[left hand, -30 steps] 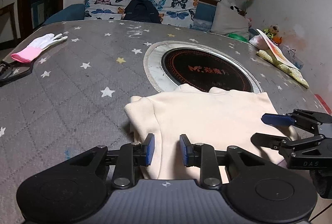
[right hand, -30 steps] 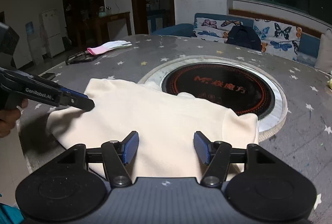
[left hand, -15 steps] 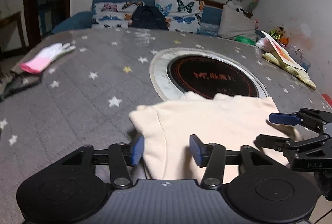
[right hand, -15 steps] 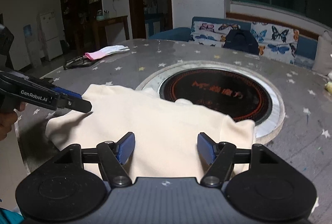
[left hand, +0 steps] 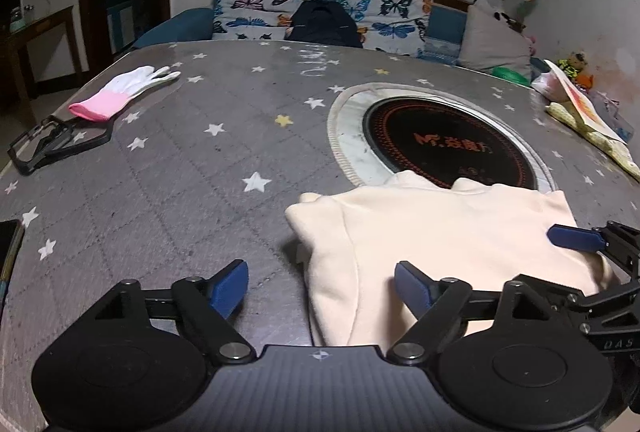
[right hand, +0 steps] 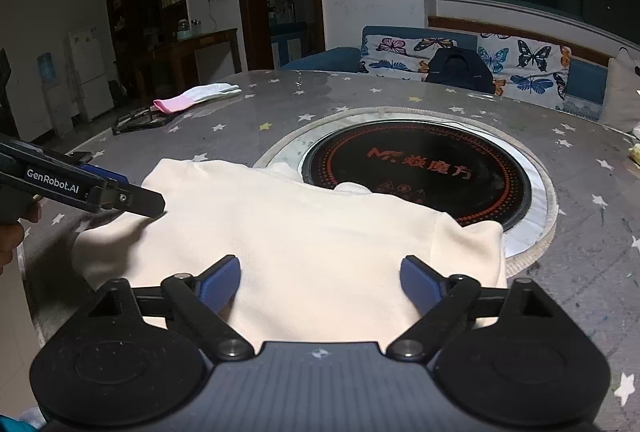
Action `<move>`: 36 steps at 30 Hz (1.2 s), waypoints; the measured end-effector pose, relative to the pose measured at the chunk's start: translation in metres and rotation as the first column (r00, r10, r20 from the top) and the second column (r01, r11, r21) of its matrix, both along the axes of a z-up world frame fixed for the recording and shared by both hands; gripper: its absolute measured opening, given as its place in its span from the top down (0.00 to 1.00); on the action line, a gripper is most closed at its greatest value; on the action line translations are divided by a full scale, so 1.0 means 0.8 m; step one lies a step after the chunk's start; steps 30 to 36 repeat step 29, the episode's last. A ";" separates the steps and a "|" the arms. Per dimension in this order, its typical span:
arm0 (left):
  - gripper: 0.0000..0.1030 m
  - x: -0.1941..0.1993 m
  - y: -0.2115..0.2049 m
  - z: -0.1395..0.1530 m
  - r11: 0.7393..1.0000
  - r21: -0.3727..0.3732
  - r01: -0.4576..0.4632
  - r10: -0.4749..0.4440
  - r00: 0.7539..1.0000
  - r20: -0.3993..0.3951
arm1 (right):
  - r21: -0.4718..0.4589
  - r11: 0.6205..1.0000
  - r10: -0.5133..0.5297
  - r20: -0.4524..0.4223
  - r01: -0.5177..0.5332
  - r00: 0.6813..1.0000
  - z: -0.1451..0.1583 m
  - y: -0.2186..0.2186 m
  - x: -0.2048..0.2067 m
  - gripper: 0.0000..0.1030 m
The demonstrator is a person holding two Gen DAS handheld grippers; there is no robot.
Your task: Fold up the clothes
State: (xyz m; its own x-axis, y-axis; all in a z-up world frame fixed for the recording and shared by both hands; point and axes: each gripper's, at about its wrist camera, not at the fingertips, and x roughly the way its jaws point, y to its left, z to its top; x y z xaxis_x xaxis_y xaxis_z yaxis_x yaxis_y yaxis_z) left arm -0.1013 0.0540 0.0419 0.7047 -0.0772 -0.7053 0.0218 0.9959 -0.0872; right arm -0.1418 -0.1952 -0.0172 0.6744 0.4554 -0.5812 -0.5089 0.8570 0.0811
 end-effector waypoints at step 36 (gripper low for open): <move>0.00 0.005 0.003 -0.022 0.996 0.017 -0.083 0.084 0.995 -0.062 | -0.043 0.999 0.008 -0.007 -0.008 1.000 -0.006 0.015 0.001 0.00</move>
